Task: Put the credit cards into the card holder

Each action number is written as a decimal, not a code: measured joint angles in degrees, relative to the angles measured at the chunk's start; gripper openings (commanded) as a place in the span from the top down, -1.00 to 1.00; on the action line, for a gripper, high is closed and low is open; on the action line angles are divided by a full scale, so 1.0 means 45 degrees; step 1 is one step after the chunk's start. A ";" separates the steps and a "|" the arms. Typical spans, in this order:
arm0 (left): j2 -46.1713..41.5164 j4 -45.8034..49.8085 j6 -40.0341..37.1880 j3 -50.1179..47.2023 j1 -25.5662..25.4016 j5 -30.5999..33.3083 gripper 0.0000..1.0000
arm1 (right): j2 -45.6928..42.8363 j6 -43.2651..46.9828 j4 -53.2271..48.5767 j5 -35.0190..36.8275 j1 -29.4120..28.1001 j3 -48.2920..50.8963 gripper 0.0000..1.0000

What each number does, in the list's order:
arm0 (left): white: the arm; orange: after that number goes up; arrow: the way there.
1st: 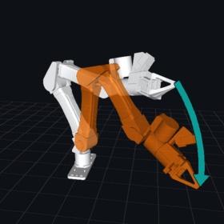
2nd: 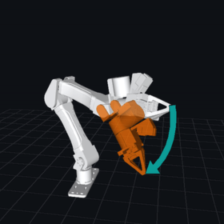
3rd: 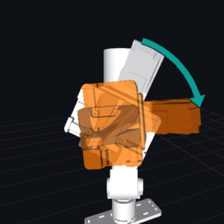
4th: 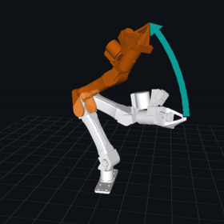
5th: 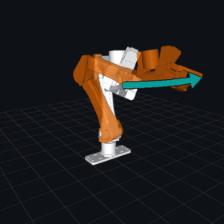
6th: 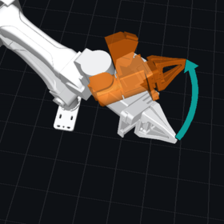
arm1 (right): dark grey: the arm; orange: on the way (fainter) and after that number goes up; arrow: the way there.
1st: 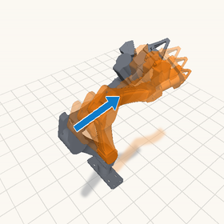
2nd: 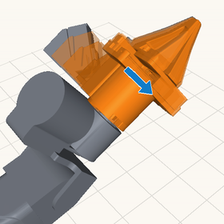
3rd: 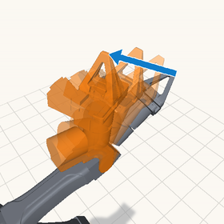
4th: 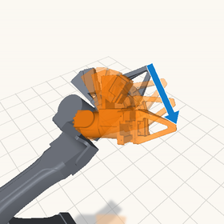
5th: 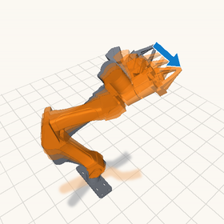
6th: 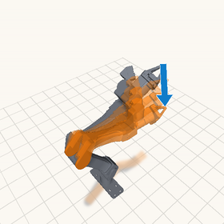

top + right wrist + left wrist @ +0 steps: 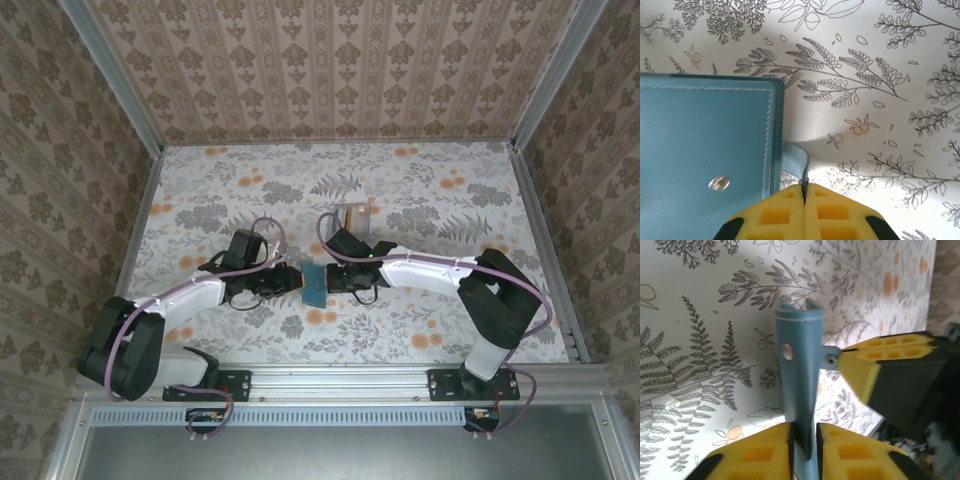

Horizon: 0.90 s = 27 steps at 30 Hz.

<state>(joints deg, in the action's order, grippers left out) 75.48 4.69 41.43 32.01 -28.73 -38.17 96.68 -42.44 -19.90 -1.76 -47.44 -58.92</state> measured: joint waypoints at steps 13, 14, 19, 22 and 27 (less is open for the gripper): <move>0.1817 -0.0471 -0.0214 0.0015 0.0175 -0.0214 -0.47 | -0.2346 -0.0112 0.1559 -0.0986 0.0000 0.1287 1.00; 0.1821 -0.0529 -0.0204 0.0015 0.0185 -0.0272 -0.48 | -0.2482 -0.0165 0.1753 -0.1107 0.0000 0.1384 1.00; 0.1783 -0.0889 -0.0146 0.0083 0.0180 -0.0631 -0.48 | -0.2919 -0.0209 0.2186 -0.1404 0.0000 0.1545 1.00; 0.1734 -0.1248 -0.0083 0.0083 0.0180 -0.0884 -0.47 | -0.3152 -0.0194 0.2463 -0.1530 0.0000 0.1651 1.00; 0.1734 -0.1554 0.0044 0.0083 0.0180 -0.1049 -0.42 | -0.3167 -0.0189 0.2535 -0.1812 0.0000 0.1656 1.00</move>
<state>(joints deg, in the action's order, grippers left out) 83.29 -2.31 41.63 32.38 -27.92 -42.89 82.43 -43.29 -8.49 -9.91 -47.44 -51.46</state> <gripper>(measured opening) 0.714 0.060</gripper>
